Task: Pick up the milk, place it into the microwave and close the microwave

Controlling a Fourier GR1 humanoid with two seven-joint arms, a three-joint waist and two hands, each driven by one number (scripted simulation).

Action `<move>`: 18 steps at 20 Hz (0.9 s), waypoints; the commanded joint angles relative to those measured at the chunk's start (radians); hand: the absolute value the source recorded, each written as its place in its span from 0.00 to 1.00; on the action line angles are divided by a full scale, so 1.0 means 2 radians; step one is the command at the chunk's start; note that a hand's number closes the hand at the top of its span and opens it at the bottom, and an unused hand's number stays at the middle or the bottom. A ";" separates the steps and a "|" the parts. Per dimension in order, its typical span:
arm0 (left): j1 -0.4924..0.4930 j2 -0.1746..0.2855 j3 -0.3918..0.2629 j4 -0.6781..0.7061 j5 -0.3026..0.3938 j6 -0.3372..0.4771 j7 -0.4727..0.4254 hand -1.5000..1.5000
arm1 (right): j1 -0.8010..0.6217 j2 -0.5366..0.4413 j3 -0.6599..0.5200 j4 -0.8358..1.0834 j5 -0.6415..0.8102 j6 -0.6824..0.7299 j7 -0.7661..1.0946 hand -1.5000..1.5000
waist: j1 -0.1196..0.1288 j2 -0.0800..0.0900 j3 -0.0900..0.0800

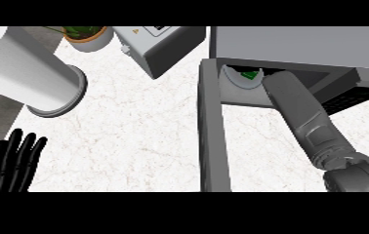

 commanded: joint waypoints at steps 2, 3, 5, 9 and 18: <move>0.015 -0.008 -0.018 0.000 -0.022 0.000 -0.014 0.00 | 0.019 -0.016 -0.014 -0.012 -0.011 -0.007 -0.036 0.00 | -0.007 -0.004 -0.001; 0.000 -0.013 -0.022 0.011 -0.033 0.009 -0.012 0.00 | -0.005 -0.023 -0.014 -0.009 -0.010 0.005 -0.011 0.00 | -0.013 -0.006 -0.001; 0.020 -0.007 -0.014 -0.009 -0.009 -0.003 -0.011 0.00 | 0.004 -0.037 -0.024 -0.017 -0.019 0.012 -0.032 0.00 | -0.008 -0.006 -0.001; 0.025 -0.021 -0.040 -0.002 -0.035 0.004 -0.020 0.00 | 0.007 -0.036 -0.029 -0.011 -0.020 0.005 -0.034 0.00 | -0.009 -0.005 -0.001; 0.025 -0.026 -0.042 -0.009 -0.037 0.013 0.004 0.00 | 0.028 -0.054 -0.058 -0.021 -0.053 0.121 -0.074 0.00 | -0.023 -0.010 -0.001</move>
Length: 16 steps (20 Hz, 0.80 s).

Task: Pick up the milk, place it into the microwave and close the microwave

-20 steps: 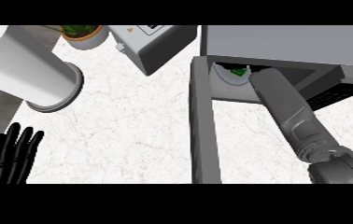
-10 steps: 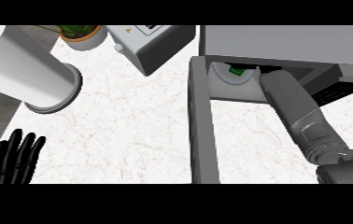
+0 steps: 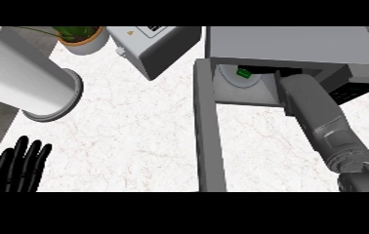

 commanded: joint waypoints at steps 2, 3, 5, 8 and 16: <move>-0.007 -0.009 -0.009 0.008 -0.015 0.010 -0.005 0.00 | 0.021 -0.019 -0.026 -0.012 -0.030 0.063 -0.023 0.00 | -0.014 -0.010 -0.003; 0.018 -0.003 -0.009 -0.020 -0.006 0.001 0.006 0.00 | 0.039 -0.012 -0.031 -0.013 -0.035 0.065 -0.043 0.00 | -0.009 -0.010 -0.003; 0.010 0.000 -0.005 -0.020 0.008 -0.005 0.008 0.00 | 0.023 -0.017 -0.035 -0.015 -0.040 0.079 -0.020 0.00 | -0.011 -0.011 -0.003; 0.002 -0.003 -0.002 0.006 0.010 -0.005 -0.006 0.00 | 0.055 -0.008 -0.033 -0.027 -0.042 0.097 -0.046 0.00 | -0.020 -0.014 -0.003; 0.015 -0.005 -0.016 -0.001 -0.007 0.010 -0.004 0.00 | 0.122 0.015 -0.027 -0.040 -0.050 0.156 -0.055 0.00 | -0.032 -0.018 -0.004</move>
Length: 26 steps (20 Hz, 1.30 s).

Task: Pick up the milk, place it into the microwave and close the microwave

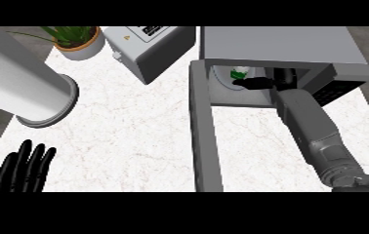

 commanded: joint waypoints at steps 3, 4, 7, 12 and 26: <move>0.001 -0.001 -0.008 0.004 -0.009 0.003 0.002 0.00 | 0.078 0.017 0.003 0.002 -0.004 0.006 -0.017 0.00 | -0.017 0.002 0.006; 0.014 -0.005 -0.032 -0.006 -0.024 0.020 -0.002 0.00 | 0.070 -0.002 -0.001 -0.012 -0.012 0.031 0.002 0.00 | -0.020 -0.001 0.006; 0.003 -0.005 -0.017 -0.018 -0.023 0.021 0.020 0.00 | 0.102 0.014 0.009 -0.018 -0.009 0.043 -0.010 0.00 | -0.022 0.000 0.006; -0.002 0.006 -0.021 -0.008 0.002 0.000 0.031 0.00 | 0.153 0.043 0.004 -0.044 -0.030 0.075 -0.039 0.00 | -0.024 0.000 0.005; -0.062 0.024 -0.108 0.036 -0.043 -0.043 0.038 1.00 | 0.347 0.064 0.040 -0.184 -0.063 0.203 -0.100 0.00 | -0.025 -0.001 0.005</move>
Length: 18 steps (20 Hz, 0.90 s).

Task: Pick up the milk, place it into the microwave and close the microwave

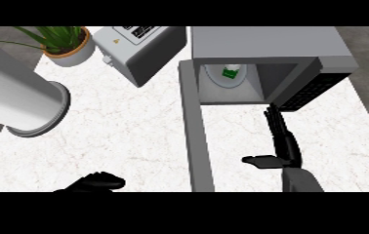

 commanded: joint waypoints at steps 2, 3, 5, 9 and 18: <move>-0.047 -0.011 -0.026 0.043 -0.023 0.002 -0.003 1.00 | 0.080 0.005 0.019 -0.087 -0.015 0.032 -0.007 0.00 | 0.004 0.001 0.000; -0.036 0.003 0.017 0.071 0.026 -0.017 -0.029 1.00 | 0.093 -0.010 0.013 -0.124 -0.029 0.053 0.014 0.00 | -0.001 0.000 -0.001; -0.063 -0.005 -0.013 0.065 -0.006 -0.006 0.022 1.00 | 0.139 -0.010 0.030 -0.170 -0.030 0.071 0.019 0.00 | -0.001 0.001 0.000; -0.096 -0.006 -0.024 0.130 -0.033 -0.015 -0.022 1.00 | 0.209 -0.023 0.036 -0.232 -0.046 0.092 0.025 0.00 | 0.001 0.002 0.000; -0.217 -0.034 -0.085 0.247 -0.025 -0.063 0.057 1.00 | 0.288 -0.029 0.044 -0.326 -0.070 0.095 0.034 0.00 | -0.002 0.003 0.000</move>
